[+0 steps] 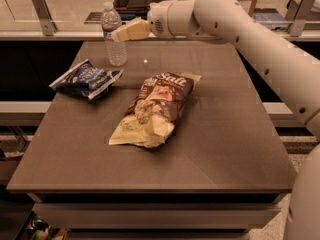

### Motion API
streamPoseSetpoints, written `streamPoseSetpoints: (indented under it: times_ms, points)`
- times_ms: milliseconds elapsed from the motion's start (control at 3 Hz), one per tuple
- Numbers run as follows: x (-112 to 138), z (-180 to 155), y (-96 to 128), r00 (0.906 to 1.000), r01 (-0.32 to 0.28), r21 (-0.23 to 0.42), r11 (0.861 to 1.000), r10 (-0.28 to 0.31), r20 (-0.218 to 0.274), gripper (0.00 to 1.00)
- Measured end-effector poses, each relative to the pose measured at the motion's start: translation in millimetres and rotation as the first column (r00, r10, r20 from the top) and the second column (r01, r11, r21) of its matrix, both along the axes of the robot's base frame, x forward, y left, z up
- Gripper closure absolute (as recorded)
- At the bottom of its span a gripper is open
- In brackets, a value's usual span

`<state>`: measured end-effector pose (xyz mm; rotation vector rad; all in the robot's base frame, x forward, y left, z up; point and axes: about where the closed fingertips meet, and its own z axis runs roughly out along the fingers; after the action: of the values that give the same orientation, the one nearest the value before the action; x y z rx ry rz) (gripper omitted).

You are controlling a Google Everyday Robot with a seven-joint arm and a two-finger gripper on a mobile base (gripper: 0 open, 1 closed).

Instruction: Pick water bottle

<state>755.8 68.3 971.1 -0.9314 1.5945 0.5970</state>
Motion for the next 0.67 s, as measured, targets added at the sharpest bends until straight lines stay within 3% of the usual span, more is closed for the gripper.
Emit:
streamPoseSetpoints:
  times_ms: [667]
  points:
    - [9.2, -2.1, 45.9, 0.9981, 0.039, -0.087, 0.995, -0.035, 0.051, 0.0]
